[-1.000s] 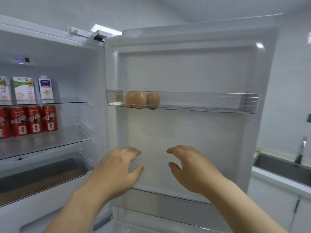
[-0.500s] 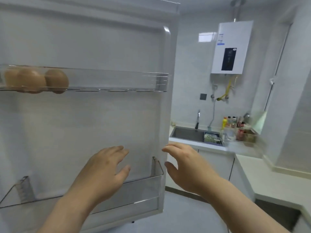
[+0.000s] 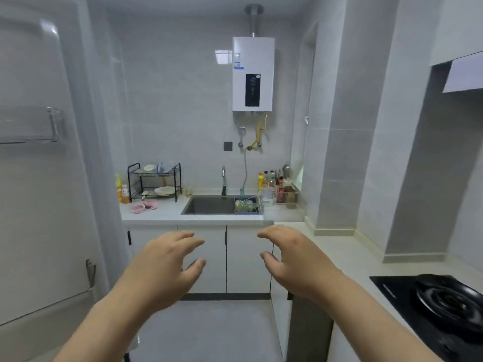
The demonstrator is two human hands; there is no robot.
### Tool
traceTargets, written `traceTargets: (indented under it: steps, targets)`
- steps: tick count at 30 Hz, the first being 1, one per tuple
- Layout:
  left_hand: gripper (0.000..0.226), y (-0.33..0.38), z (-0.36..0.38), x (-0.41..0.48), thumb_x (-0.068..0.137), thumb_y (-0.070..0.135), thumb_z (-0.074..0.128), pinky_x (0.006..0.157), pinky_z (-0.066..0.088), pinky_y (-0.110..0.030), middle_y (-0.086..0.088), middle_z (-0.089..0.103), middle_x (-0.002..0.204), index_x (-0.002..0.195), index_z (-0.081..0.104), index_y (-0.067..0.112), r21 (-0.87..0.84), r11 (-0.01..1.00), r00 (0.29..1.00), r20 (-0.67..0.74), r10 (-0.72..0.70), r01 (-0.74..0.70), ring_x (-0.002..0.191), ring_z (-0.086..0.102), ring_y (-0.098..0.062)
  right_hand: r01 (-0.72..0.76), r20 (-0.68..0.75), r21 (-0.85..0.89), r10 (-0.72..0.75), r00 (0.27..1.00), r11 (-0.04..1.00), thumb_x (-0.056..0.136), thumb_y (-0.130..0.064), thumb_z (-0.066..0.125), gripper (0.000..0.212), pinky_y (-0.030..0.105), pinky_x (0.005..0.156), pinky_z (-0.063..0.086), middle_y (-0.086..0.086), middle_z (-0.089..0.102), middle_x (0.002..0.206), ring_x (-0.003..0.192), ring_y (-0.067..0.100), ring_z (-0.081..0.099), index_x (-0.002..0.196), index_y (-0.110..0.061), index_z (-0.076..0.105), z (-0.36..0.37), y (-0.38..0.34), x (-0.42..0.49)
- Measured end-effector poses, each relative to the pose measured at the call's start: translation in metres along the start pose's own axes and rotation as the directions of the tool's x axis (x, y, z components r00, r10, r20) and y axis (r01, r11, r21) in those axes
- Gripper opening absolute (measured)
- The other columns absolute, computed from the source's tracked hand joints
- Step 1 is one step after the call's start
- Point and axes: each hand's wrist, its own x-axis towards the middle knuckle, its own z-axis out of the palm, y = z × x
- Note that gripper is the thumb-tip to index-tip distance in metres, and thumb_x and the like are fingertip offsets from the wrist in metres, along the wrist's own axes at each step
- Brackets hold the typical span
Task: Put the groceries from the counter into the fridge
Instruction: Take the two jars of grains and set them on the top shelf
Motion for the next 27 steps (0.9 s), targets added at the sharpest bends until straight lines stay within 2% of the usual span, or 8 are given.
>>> traceTargets:
  steps: [4, 14, 17, 20, 23, 27]
  targets:
    - [0.051, 0.068, 0.029, 0.036, 0.097, 0.050, 0.046, 0.112, 0.028, -0.023, 0.018, 0.037, 0.152, 0.146, 0.040, 0.037, -0.016, 0.992, 0.992, -0.011, 0.123, -0.123, 0.139, 0.033, -0.004, -0.112, -0.034, -0.058, 0.110, 0.993, 0.992, 0.099, -0.032, 0.050, 0.045, 0.014, 0.107, 0.025, -0.016, 0.045, 0.146, 0.135, 0.003, 0.037, 0.144, -0.029, 0.044, -0.036, 0.074, -0.033]
    - [0.050, 0.234, 0.113, 0.100, 0.097, 0.049, 0.048, 0.112, 0.031, -0.024, 0.018, 0.040, 0.150, 0.145, 0.040, 0.037, -0.125, 0.919, 0.924, 0.038, 0.382, -0.374, 0.138, 0.035, -0.005, -0.394, -0.116, -0.160, 0.379, 0.918, 0.905, 0.099, -0.034, 0.048, 0.043, 0.026, 0.111, 0.034, -0.016, 0.046, 0.145, 0.135, 0.006, 0.037, 0.141, -0.030, 0.046, -0.099, 0.213, -0.146]
    - [0.050, 0.276, 0.135, 0.114, 0.097, 0.048, 0.049, 0.112, 0.030, -0.025, 0.016, 0.040, 0.150, 0.145, 0.042, 0.036, -0.161, 0.878, 0.885, 0.054, 0.463, -0.450, 0.138, 0.037, -0.007, -0.488, -0.155, -0.186, 0.465, 0.872, 0.853, 0.098, -0.033, 0.049, 0.041, 0.029, 0.107, 0.039, -0.016, 0.050, 0.139, 0.130, 0.009, 0.043, 0.139, -0.030, 0.048, -0.117, 0.237, -0.182]
    - [0.049, 0.315, 0.153, 0.127, 0.097, 0.048, 0.048, 0.111, 0.030, -0.025, 0.016, 0.041, 0.150, 0.144, 0.043, 0.036, -0.196, 0.825, 0.835, 0.053, 0.548, -0.529, 0.137, 0.037, -0.007, -0.569, -0.185, -0.230, 0.539, 0.822, 0.790, 0.097, -0.032, 0.050, 0.040, 0.025, 0.102, 0.040, -0.016, 0.052, 0.132, 0.125, 0.010, 0.046, 0.137, -0.031, 0.048, -0.132, 0.254, -0.217]
    - [0.049, 0.350, 0.170, 0.139, 0.096, 0.048, 0.047, 0.110, 0.030, -0.023, 0.018, 0.041, 0.149, 0.144, 0.044, 0.037, -0.214, 0.761, 0.773, 0.042, 0.633, -0.612, 0.137, 0.038, -0.007, -0.647, -0.217, -0.270, 0.610, 0.762, 0.713, 0.099, -0.031, 0.048, 0.044, 0.021, 0.104, 0.033, -0.016, 0.049, 0.139, 0.130, 0.008, 0.042, 0.142, -0.030, 0.044, -0.144, 0.264, -0.247]
    - [0.044, 0.393, 0.189, 0.152, 0.095, 0.043, 0.049, 0.104, 0.035, -0.022, 0.019, 0.049, 0.142, 0.139, 0.051, 0.034, -0.291, 0.652, 0.677, 0.021, 0.736, -0.700, 0.131, 0.044, -0.006, -0.748, -0.249, -0.293, 0.708, 0.661, 0.596, 0.100, -0.032, 0.046, 0.045, 0.023, 0.108, 0.031, -0.013, 0.045, 0.144, 0.133, 0.011, 0.038, 0.145, -0.028, 0.041, -0.153, 0.271, -0.279]
